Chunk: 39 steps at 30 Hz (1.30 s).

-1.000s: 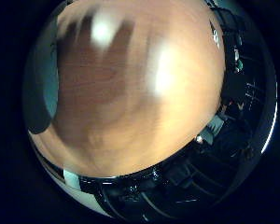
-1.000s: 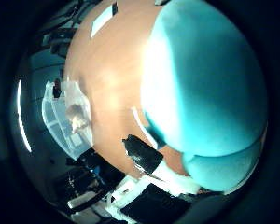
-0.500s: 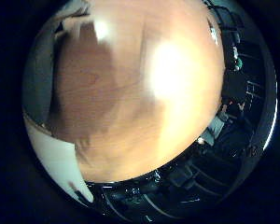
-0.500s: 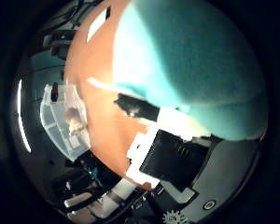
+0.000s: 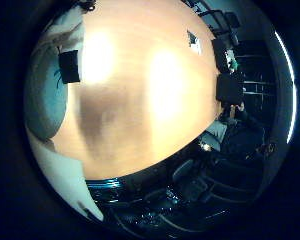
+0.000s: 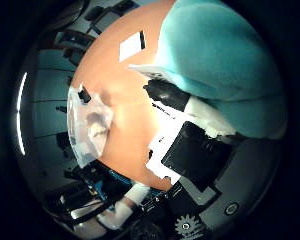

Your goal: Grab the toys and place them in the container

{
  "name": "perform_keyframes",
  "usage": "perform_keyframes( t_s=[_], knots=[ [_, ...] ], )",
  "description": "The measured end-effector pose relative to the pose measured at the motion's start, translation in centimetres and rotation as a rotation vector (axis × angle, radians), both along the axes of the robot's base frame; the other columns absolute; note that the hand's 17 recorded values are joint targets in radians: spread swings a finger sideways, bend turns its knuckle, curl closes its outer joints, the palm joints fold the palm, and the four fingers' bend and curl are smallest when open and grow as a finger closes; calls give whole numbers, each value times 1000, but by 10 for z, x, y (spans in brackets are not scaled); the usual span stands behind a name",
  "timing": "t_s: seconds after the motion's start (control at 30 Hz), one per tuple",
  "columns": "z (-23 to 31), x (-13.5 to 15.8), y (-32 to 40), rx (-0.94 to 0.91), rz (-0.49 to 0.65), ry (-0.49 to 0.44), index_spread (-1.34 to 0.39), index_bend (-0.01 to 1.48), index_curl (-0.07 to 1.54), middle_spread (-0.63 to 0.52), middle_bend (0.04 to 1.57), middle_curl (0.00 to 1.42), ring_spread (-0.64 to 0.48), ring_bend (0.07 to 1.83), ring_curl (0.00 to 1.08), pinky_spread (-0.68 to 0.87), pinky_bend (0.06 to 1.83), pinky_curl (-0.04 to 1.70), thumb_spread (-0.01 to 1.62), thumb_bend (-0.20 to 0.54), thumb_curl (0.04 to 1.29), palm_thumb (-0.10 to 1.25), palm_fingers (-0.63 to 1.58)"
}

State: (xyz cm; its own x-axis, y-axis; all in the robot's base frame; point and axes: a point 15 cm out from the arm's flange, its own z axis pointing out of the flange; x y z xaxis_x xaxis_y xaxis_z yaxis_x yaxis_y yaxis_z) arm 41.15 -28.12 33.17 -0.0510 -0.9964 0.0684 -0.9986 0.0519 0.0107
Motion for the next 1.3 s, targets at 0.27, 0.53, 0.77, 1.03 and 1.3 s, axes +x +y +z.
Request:
perform_keyframes(
  t_s=[0.27,0.53,0.77,1.03,1.3],
  knots=[
    [100,-20,89,-34,90,-96,-303,1022,1036,-209,1268,1020,-251,1402,825,-163,1247,1065,1244,-12,426,1015,986],
    [144,-37,229,33,208,-139,-299,1011,1047,-204,1264,1019,-255,1385,846,-170,1211,1119,1251,-10,438,1008,993],
    [157,-49,344,96,332,-168,-300,996,1053,-203,1255,1020,-259,1366,860,-185,1184,1149,1253,-10,443,1006,1004],
    [151,-55,437,129,463,-164,-302,978,1060,-204,1240,1023,-263,1346,872,-184,1166,1172,1253,-10,446,1005,1018],
    [149,-37,482,160,503,-219,-303,945,1061,-209,1212,1025,-263,1327,878,-191,1149,1177,1266,-20,441,960,1017]
  ],
)
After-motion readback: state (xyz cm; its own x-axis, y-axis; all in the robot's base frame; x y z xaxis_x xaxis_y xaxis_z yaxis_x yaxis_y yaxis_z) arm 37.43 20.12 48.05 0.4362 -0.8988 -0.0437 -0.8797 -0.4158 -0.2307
